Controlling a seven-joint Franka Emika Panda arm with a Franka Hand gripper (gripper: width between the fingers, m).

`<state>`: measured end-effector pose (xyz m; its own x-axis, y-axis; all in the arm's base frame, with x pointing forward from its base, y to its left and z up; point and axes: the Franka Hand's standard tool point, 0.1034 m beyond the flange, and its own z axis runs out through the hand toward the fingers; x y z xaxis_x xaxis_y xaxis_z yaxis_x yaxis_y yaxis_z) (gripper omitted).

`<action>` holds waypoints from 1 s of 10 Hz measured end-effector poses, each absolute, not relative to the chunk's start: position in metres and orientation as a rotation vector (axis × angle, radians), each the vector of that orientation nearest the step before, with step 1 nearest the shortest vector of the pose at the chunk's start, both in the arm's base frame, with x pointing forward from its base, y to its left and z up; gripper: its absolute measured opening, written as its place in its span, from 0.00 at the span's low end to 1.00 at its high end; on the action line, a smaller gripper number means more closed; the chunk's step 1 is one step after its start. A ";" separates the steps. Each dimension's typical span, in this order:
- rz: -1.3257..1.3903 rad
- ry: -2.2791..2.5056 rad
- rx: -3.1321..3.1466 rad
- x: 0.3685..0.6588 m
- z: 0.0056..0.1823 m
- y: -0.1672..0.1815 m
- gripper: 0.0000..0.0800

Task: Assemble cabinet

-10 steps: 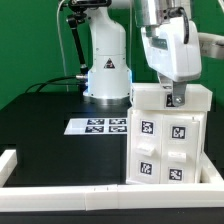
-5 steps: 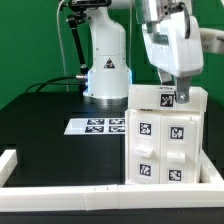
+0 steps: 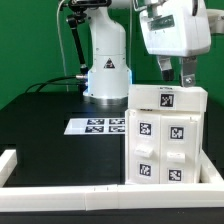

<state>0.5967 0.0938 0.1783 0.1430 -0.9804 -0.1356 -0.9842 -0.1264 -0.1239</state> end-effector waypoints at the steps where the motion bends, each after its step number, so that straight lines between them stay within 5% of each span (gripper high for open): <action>1: 0.025 1.868 -2.305 0.596 0.178 0.093 1.00; 10: -0.038 0.669 -2.952 0.597 0.182 0.093 1.00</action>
Offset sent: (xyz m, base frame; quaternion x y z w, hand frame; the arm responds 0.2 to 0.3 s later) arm 0.0064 0.0015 0.0077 -0.0351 0.0121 -0.2095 0.9771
